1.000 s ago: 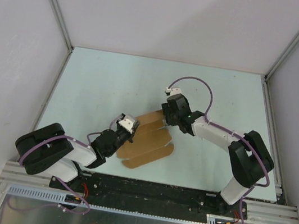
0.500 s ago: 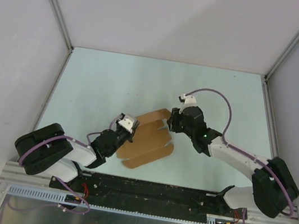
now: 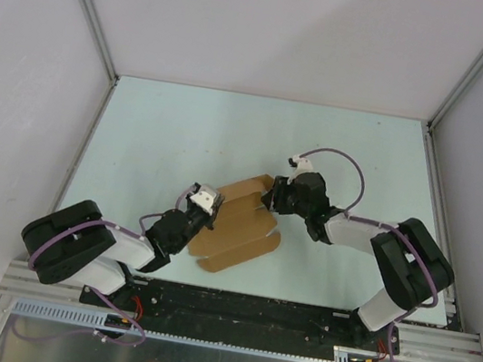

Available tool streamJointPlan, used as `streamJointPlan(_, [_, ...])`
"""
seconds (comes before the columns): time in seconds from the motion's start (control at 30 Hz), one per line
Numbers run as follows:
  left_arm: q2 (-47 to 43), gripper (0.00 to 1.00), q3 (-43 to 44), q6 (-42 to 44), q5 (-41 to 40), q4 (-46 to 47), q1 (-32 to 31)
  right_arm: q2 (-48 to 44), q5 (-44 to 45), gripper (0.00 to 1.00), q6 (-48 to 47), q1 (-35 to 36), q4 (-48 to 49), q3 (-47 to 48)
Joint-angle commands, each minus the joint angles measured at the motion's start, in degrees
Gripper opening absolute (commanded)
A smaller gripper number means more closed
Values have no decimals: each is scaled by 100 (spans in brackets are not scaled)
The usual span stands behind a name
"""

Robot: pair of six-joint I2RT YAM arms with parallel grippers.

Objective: Fold the paper box

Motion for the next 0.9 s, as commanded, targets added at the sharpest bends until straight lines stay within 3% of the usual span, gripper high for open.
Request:
streamJointPlan(0.0, [-62,20,-21,200,-112,64,-24,276,-359,47,128,-162,805,34])
streamJointPlan(0.87, [-89,20,-30,191,-147,29,-24,1348,-790,47,189,-294,1017,587])
